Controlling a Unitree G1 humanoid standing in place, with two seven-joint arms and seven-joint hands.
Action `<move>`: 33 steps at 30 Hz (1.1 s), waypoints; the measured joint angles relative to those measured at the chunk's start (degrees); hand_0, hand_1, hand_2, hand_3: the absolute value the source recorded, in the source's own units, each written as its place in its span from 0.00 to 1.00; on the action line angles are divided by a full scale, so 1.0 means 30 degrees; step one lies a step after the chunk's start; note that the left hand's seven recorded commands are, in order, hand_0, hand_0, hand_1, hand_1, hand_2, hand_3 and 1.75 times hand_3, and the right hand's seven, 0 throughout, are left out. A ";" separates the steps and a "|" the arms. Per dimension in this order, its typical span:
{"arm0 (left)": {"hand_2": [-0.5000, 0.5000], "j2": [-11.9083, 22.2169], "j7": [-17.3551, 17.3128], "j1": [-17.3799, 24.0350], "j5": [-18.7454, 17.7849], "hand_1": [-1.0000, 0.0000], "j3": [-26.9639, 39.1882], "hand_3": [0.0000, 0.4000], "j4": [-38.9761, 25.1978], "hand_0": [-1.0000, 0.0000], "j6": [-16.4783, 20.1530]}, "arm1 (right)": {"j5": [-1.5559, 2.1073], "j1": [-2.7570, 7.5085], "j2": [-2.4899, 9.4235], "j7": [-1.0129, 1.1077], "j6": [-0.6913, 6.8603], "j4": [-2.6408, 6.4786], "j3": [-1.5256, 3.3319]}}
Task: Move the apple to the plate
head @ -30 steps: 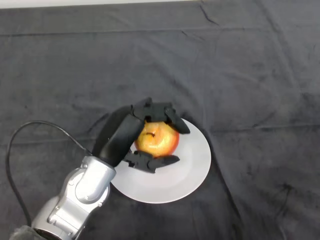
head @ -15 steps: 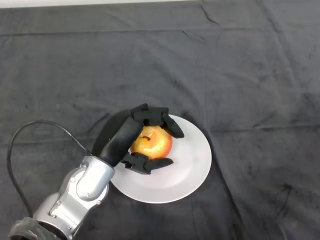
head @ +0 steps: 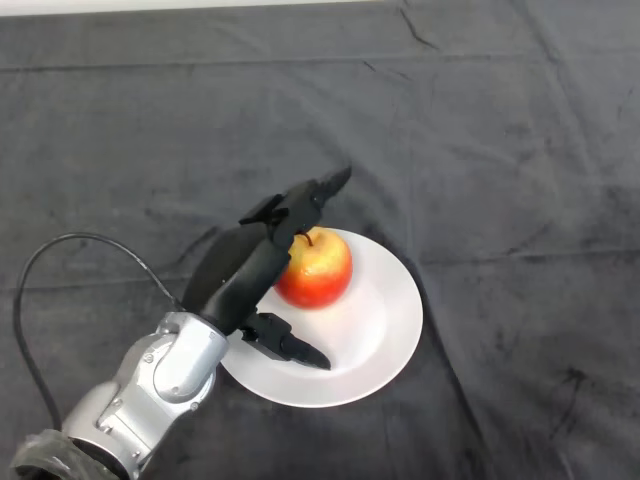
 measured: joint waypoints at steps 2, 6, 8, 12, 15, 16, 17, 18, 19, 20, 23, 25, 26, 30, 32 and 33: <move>0.50 0.0122 -0.0001 0.0002 -0.0026 1.00 0.0360 0.00 -0.0008 1.00 -0.0006 | 0.0000 0.0000 0.0000 0.0000 0.0000 0.0001 0.0000; 0.50 0.0390 0.0007 0.0007 -0.0442 1.00 0.1051 0.00 -0.0417 1.00 -0.0011 | 0.0000 -0.0001 0.0000 0.0000 0.0000 0.0000 0.0000; 0.50 0.0556 0.0046 0.0004 -0.0702 1.00 0.1475 0.00 -0.0775 1.00 -0.0020 | 0.0000 -0.0001 0.0000 0.0000 0.0000 0.0000 0.0000; 0.50 0.0690 0.0086 0.0006 -0.1103 1.00 0.2142 0.00 -0.0892 1.00 -0.0020 | 0.0000 0.0000 0.0000 0.0000 -0.0001 0.0000 -0.0001; 0.50 0.0806 0.0152 0.0014 -0.1338 1.00 0.2555 0.00 -0.0991 1.00 -0.0019 | 0.0000 0.0000 0.0000 0.0000 0.0000 0.0000 0.0000; 0.50 0.0821 0.0208 0.0016 -0.1404 1.00 0.2806 0.00 -0.1011 1.00 -0.0018 | -0.0001 0.0000 0.0000 0.0000 0.0000 0.0000 0.0000; 0.50 0.0858 0.0331 0.0016 -0.1478 1.00 0.3026 0.00 -0.1019 1.00 -0.0014 | -0.0001 -0.0001 0.0000 0.0000 -0.0001 0.0000 -0.0001; 0.50 0.0864 0.0404 0.0018 -0.1490 1.00 0.3275 0.00 -0.1024 1.00 -0.0014 | 0.0000 0.0000 0.0000 0.0000 -0.0001 0.0000 0.0000; 0.50 0.0873 0.0444 0.0019 -0.1580 1.00 0.3529 0.00 -0.1042 1.00 -0.0011 | -0.0001 0.0000 0.0000 0.0000 0.0000 -0.0001 -0.0001; 0.50 0.0906 0.0513 0.0020 -0.1732 1.00 0.3707 0.00 -0.1074 1.00 -0.0004 | -0.0001 0.0000 0.0000 0.0000 0.0000 0.0000 -0.0001; 0.50 0.1048 0.0699 0.0033 -0.1982 1.00 0.4266 0.00 -0.1298 1.00 0.0006 | -0.0001 0.0000 0.0000 0.0000 0.0000 0.0000 0.0000; 0.50 0.1186 0.0846 0.0033 -0.2160 1.00 0.4533 0.00 -0.1415 1.00 0.0007 | -0.0001 0.0000 0.0000 0.0000 0.0000 0.0000 0.0000; 0.50 0.1243 0.0947 0.0035 -0.2160 1.00 0.4638 0.00 -0.1416 1.00 0.0007 | -0.0002 0.0000 0.0000 0.0000 0.0000 0.0000 0.0000; 0.50 0.1421 0.1441 0.0039 -0.2174 1.00 0.5251 0.00 -0.1415 1.00 -0.0001 | -0.0002 -0.0001 0.0000 0.0000 0.0000 0.0000 -0.0001; 0.50 0.1458 0.1458 0.0039 -0.2232 1.00 0.5626 0.00 -0.1415 1.00 -0.0002 | -0.0003 0.0000 0.0000 0.0000 0.0000 0.0000 0.0000; 0.50 0.1510 0.1490 0.0040 -0.2341 1.00 0.5894 0.00 -0.1415 1.00 -0.0002 | -0.0003 0.0000 0.0000 0.0000 0.0000 0.0000 0.0000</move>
